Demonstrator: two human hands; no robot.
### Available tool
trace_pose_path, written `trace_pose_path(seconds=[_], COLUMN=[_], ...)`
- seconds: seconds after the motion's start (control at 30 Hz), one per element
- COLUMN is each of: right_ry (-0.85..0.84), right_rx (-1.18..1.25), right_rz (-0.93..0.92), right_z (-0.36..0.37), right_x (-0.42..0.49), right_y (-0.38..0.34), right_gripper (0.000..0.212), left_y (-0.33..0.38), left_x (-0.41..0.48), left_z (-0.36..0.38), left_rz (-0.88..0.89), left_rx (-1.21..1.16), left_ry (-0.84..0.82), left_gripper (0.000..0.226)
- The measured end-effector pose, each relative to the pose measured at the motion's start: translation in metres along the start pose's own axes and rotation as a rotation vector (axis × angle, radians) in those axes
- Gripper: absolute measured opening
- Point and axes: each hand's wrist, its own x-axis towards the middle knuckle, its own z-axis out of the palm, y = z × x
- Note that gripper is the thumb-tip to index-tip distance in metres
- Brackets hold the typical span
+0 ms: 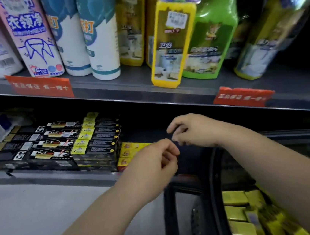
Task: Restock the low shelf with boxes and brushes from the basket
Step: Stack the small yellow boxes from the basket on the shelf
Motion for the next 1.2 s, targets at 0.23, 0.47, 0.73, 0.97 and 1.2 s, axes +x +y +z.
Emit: trace_pose_path(seconds=[0.23, 0.47, 0.73, 0.97, 1.2], right_ry=[0.065, 0.097, 0.311, 0.222, 0.38], right_rx=[0.111, -0.286, -0.387, 0.085, -0.223], right_rz=[0.077, 0.498, 0.673, 0.651, 0.641], right_z=[-0.023, 0.01, 0.0, 0.005, 0.003], right_x=[-0.144, -0.209, -0.202, -0.225, -0.225], right_y=[0.113, 0.258, 0.302, 0.332, 0.317], right_gripper=[0.03, 0.05, 0.068, 0.089, 0.078], left_y=[0.07, 0.092, 0.094, 0.086, 0.085], left_x=[0.007, -0.008, -0.007, -0.011, -0.011], left_z=[0.068, 0.142, 0.16, 0.165, 0.168], left_rz=[0.341, 0.454, 0.414, 0.361, 0.272], left_rx=[0.229, 0.315, 0.276, 0.304, 0.293], left_ry=[-0.015, -0.323, -0.392, -0.458, -0.491], left_gripper=[0.015, 0.018, 0.013, 0.011, 0.014])
